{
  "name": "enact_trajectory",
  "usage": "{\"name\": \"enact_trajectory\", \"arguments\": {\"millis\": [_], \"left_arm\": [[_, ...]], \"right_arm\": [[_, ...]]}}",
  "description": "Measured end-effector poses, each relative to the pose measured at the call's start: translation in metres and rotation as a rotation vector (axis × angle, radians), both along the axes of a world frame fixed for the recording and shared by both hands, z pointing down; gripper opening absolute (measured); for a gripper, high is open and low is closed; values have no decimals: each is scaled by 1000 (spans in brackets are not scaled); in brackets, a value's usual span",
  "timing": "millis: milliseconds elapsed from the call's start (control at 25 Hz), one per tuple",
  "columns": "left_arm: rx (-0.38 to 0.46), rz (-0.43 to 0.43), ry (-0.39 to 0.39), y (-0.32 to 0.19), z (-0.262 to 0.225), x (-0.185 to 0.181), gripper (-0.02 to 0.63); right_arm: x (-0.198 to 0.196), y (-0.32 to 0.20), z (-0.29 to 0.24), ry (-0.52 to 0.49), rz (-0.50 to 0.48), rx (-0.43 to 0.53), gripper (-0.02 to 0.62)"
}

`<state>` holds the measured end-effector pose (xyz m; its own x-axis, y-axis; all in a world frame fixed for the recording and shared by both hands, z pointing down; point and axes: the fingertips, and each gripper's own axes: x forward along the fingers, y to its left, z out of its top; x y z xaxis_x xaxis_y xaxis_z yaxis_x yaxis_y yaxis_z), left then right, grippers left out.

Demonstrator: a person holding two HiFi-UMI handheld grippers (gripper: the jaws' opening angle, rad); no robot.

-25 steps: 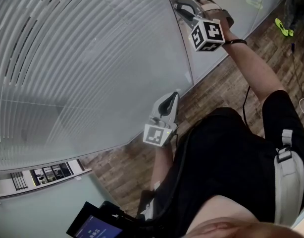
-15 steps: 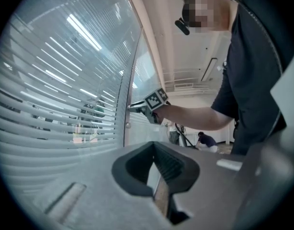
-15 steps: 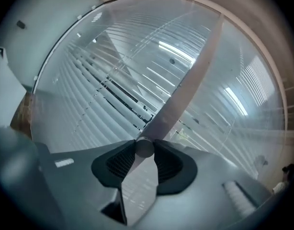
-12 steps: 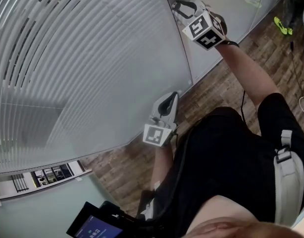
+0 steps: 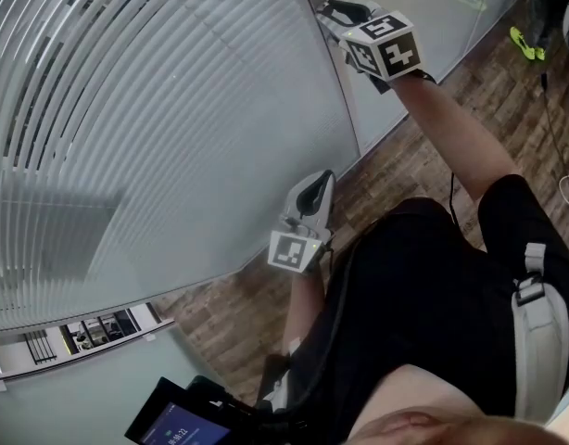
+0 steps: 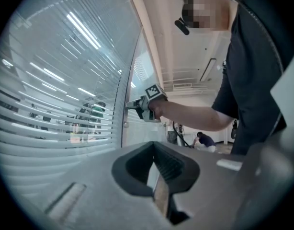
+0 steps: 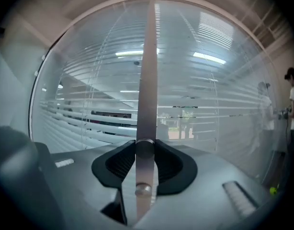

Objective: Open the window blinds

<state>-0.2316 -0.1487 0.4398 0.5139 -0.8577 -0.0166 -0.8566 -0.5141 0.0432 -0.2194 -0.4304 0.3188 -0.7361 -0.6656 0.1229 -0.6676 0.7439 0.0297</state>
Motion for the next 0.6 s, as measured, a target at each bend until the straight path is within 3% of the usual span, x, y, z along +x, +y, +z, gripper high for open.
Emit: {"name": "enact_trajectory", "arguments": {"millis": [120, 360, 600], "left_arm": [[1, 0, -1, 0, 0, 0, 3], [2, -5, 4, 0, -1, -1, 3], [5, -2, 0, -1, -1, 0, 3]], "right_arm": [[1, 0, -2, -97, -2, -82, 126], [3, -1, -3, -194, 3, -167, 126], [4, -1, -3, -215, 5, -175, 126]]}}
